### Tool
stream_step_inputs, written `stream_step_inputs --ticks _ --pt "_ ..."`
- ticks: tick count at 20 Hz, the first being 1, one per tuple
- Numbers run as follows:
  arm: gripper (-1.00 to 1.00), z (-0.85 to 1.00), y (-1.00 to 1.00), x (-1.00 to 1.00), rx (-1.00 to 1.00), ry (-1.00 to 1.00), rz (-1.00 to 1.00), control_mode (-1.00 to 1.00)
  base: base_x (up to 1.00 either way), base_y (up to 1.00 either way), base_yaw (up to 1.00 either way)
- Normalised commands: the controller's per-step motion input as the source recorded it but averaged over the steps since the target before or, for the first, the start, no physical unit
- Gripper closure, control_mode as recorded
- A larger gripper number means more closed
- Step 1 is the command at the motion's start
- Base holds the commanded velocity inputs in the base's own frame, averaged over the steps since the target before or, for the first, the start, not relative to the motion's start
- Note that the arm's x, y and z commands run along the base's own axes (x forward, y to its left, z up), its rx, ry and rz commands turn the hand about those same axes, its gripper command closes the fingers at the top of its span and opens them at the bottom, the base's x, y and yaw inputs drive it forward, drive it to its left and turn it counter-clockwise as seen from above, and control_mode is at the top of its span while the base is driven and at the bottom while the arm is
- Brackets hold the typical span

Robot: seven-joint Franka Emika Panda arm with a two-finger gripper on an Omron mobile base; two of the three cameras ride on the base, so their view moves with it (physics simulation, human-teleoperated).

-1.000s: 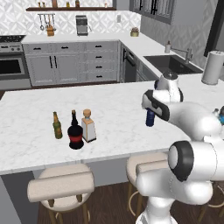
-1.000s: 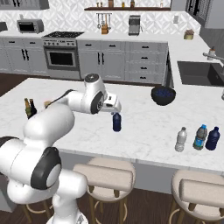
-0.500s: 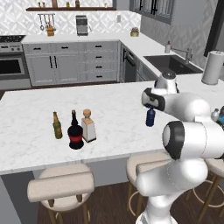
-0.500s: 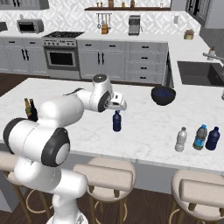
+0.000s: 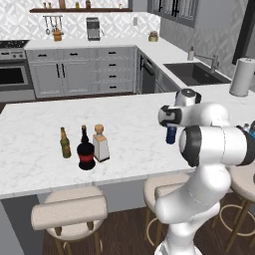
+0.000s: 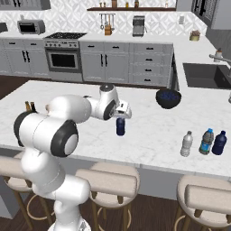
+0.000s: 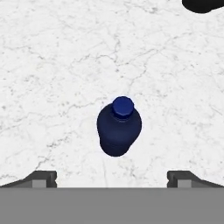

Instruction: Move the plastic bottles in the middle to the plastics group, and the glass bottles in the middle to the glass group.

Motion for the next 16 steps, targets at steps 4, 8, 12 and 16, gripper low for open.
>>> stream_step_inputs --ticks 4,8,12,16 --pt "-1.0 -0.31 0.0 0.19 0.02 -0.07 0.0 -1.0 0.0 0.0 0.0" --pt "-1.0 -0.05 -0.17 0.12 0.02 -0.01 0.02 -1.0 0.0 0.0 0.0" --pt "-1.0 0.0 -0.24 0.05 0.01 0.0 0.01 -1.0 0.0 0.0 0.0" --pt "-1.0 -0.01 -0.08 0.09 0.0 0.0 0.01 -1.0 0.0 0.0 0.0"
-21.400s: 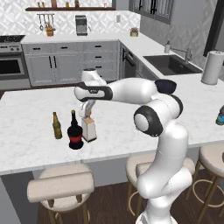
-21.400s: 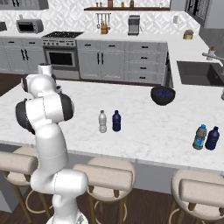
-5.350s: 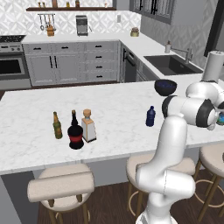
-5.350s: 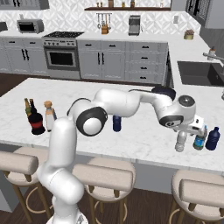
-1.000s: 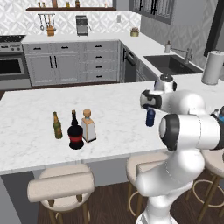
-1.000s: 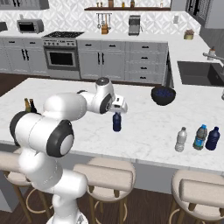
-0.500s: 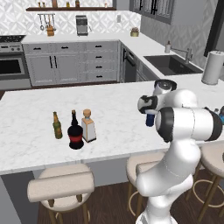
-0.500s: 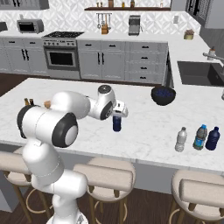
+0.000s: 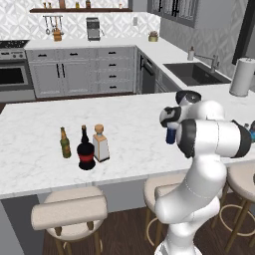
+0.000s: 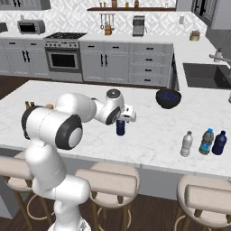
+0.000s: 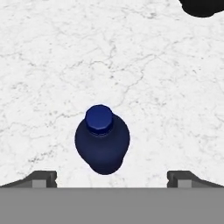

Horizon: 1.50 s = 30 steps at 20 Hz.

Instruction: Move the plastic bottles in the middle to the plastics group, and the glass bottles in the middle to the glass group.

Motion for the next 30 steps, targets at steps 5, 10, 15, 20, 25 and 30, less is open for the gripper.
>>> stream_step_inputs --ticks 5,10,15,20,25,30 --pt "-1.0 -0.13 0.03 0.18 0.0 0.0 0.01 -1.0 0.0 0.0 0.0" --pt "-1.0 -0.1 0.04 0.11 0.0 0.0 0.02 -1.0 0.0 0.0 0.0" --pt "-1.0 -0.16 0.02 0.12 0.0 0.0 0.01 -1.0 0.0 0.0 0.0" --pt "-1.0 -0.06 0.0 0.14 0.0 0.0 0.0 -1.0 0.0 0.0 0.0" --pt "1.0 0.0 0.0 0.03 0.0 0.0 0.0 -1.0 0.0 0.0 0.0" --pt "1.0 0.0 0.0 0.0 0.0 0.0 0.0 -1.0 0.0 0.0 0.0"
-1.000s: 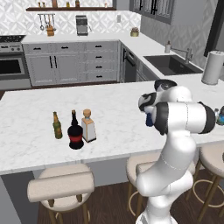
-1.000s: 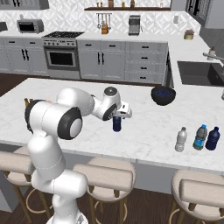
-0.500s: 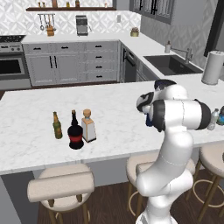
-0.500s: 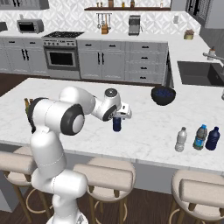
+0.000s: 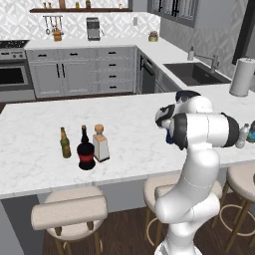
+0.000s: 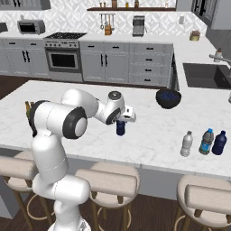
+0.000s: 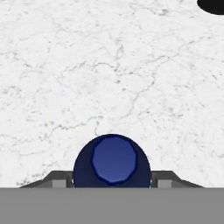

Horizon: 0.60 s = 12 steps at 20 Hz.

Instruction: Move the plastic bottles in the middle to the plastics group, and the glass bottles in the middle to the glass group.

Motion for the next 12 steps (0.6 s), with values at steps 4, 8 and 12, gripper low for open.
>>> stream_step_inputs --ticks 4,8,12 --pt "1.0 0.0 -0.01 -0.01 0.0 0.0 -0.01 -1.0 0.0 0.0 0.0" --pt "1.0 0.14 -0.28 -0.1 0.0 0.0 -0.16 -1.0 0.0 0.0 0.0" --pt "1.0 0.32 -0.66 -0.01 0.0 0.03 -0.3 -1.0 0.0 0.0 0.0"
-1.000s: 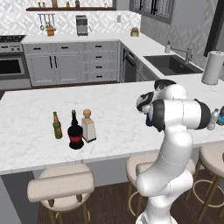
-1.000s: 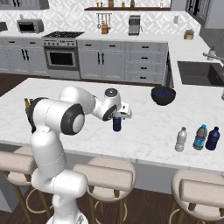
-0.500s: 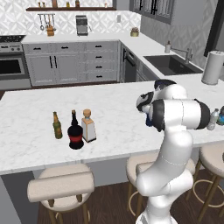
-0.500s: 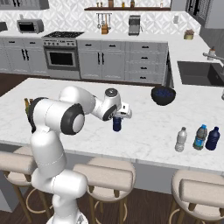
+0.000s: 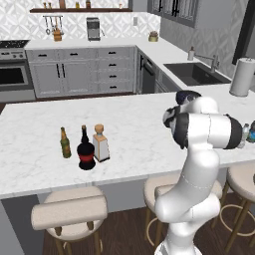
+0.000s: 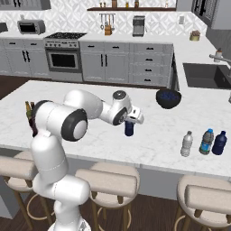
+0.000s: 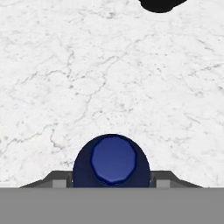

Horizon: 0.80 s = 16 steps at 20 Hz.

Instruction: Move the plastic bottles in the middle to the plastics group, and the glass bottles in the middle to the glass group.

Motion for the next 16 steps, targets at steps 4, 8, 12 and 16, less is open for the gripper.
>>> stream_step_inputs --ticks 4,8,12,16 --pt "1.0 0.28 -0.81 0.0 0.0 0.07 -0.36 -1.0 0.0 0.0 0.0" --pt "1.0 0.16 -0.95 0.0 0.0 0.08 -0.38 -1.0 0.0 0.0 0.0" --pt "1.0 0.01 -0.96 -0.16 0.0 0.04 -0.31 -1.0 0.0 0.0 0.0" --pt "1.0 0.0 -0.86 -0.16 0.01 0.04 -0.28 -1.0 0.0 0.0 0.0"
